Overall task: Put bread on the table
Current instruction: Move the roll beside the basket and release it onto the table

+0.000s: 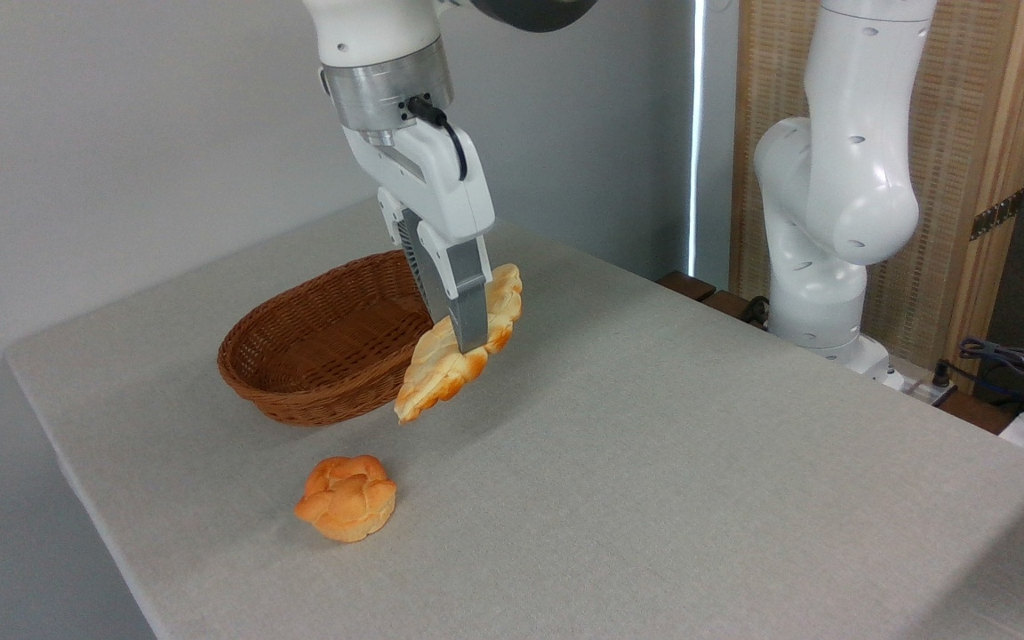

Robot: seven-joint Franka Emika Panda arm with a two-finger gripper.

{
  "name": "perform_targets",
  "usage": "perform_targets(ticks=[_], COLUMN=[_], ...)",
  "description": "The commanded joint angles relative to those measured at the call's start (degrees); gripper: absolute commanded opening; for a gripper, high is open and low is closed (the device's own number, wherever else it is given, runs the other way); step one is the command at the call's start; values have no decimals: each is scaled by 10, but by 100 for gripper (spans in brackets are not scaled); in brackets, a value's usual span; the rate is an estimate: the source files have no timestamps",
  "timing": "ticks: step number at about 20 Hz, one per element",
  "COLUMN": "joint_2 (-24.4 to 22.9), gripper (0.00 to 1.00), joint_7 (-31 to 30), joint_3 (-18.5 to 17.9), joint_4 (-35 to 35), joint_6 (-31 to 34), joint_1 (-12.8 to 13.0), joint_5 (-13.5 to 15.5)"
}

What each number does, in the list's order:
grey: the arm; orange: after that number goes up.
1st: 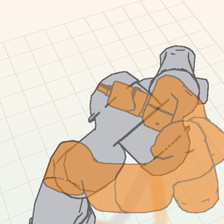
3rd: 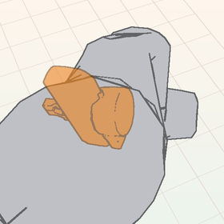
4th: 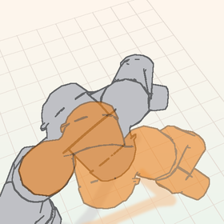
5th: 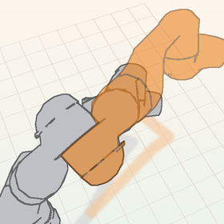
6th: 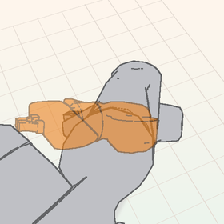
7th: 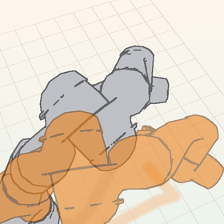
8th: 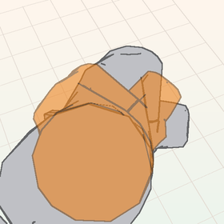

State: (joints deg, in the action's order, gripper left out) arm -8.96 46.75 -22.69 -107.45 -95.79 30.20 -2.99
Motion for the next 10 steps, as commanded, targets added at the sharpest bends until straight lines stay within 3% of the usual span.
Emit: perform_targets(ticks=[1,10], joint_2=[-5,-5], gripper=[100,100], joint_7=[8,8], joint_3=[-4,-17], joint_4=[4,26], joint_6=[13,13], joint_1=[6,6], joint_5=[-8,-3])
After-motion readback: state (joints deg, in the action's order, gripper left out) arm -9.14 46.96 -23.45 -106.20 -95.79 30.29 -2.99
